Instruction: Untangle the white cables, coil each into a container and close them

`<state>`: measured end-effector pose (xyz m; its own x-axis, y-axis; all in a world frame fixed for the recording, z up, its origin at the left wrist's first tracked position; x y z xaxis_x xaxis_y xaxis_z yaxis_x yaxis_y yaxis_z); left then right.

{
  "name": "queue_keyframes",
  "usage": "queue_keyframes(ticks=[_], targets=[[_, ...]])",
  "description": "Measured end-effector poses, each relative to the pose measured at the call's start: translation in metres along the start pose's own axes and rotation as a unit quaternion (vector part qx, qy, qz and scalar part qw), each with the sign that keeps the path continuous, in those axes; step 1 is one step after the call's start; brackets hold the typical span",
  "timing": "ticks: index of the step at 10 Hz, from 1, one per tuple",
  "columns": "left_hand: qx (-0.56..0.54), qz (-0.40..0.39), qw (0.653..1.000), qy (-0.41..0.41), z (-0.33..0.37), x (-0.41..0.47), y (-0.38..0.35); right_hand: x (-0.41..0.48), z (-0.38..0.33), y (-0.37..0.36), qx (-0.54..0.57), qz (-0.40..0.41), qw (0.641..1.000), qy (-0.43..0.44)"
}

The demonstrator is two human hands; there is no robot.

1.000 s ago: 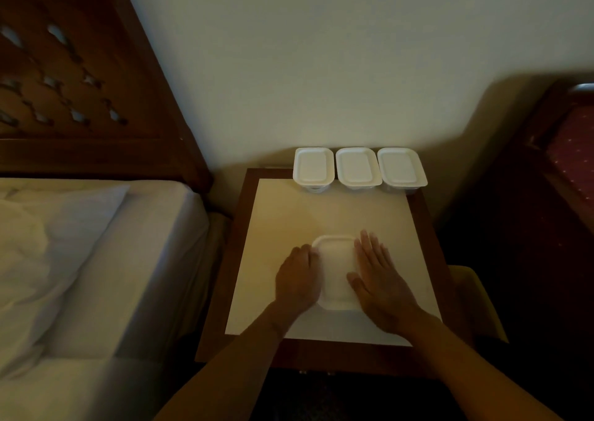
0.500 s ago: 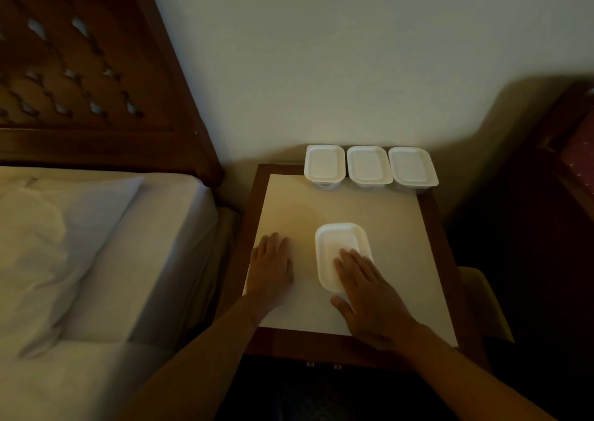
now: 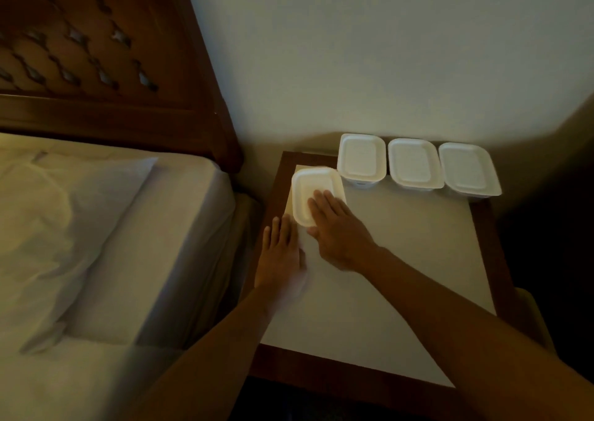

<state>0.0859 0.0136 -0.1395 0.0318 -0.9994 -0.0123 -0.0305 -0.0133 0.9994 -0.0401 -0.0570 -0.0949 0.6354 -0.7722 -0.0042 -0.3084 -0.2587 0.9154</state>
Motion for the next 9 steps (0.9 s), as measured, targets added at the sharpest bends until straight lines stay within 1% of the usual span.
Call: queue_keyframes(ticks=[1,2,4,6,8,9], targets=[[0.034,-0.004,0.999,-0.025,0.002,0.007,-0.006,0.031,0.001,0.0,-0.005,-0.004,1.0,-0.001],[0.042,-0.016,0.997,-0.055,0.005,0.015,-0.004,0.059,0.006,0.002,-0.019,-0.006,1.0,-0.016],[0.046,-0.032,0.997,-0.053,0.007,0.015,0.003,0.1,0.023,0.016,-0.021,0.005,0.998,-0.065],[0.035,-0.027,0.997,-0.061,0.009,0.011,0.01,0.111,0.029,0.024,-0.009,0.001,0.995,-0.097],[0.021,-0.025,0.997,-0.063,0.009,0.011,0.011,0.112,0.029,0.028,0.008,0.001,0.995,-0.101],[0.008,-0.016,0.998,-0.058,0.009,0.012,0.012,0.111,0.027,0.033,0.016,0.028,0.995,-0.093]])
Point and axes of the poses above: each hand's wrist, its own x-axis towards the middle knuckle, its own y-axis out of the back of the hand, z = x × y, the point moved 5 cm from there along x, towards the middle knuckle, and after that the axes turned 12 degrees about x, right-handed, at the moved point
